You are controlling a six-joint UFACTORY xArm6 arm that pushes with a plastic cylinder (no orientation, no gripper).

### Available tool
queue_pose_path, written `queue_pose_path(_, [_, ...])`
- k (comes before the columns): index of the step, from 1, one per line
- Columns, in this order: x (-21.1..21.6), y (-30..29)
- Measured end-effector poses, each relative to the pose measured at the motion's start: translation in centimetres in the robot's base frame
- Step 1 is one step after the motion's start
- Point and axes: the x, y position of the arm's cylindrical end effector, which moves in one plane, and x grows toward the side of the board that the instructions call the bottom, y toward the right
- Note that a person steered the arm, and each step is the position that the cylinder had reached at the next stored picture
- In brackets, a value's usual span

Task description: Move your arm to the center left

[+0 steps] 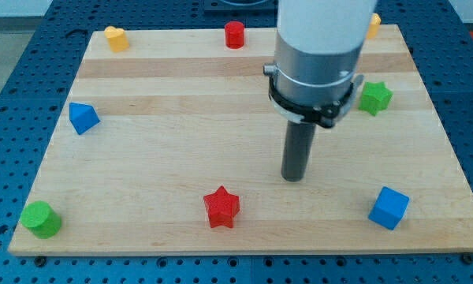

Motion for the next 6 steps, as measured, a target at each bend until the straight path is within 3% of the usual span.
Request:
queue_pose_path(2, [-3.3,-12.8])
queue_pose_path(4, [-2.7,-27.5])
queue_pose_path(5, [-4.1,-26.8])
queue_pose_path(6, [-7.6,-20.4])
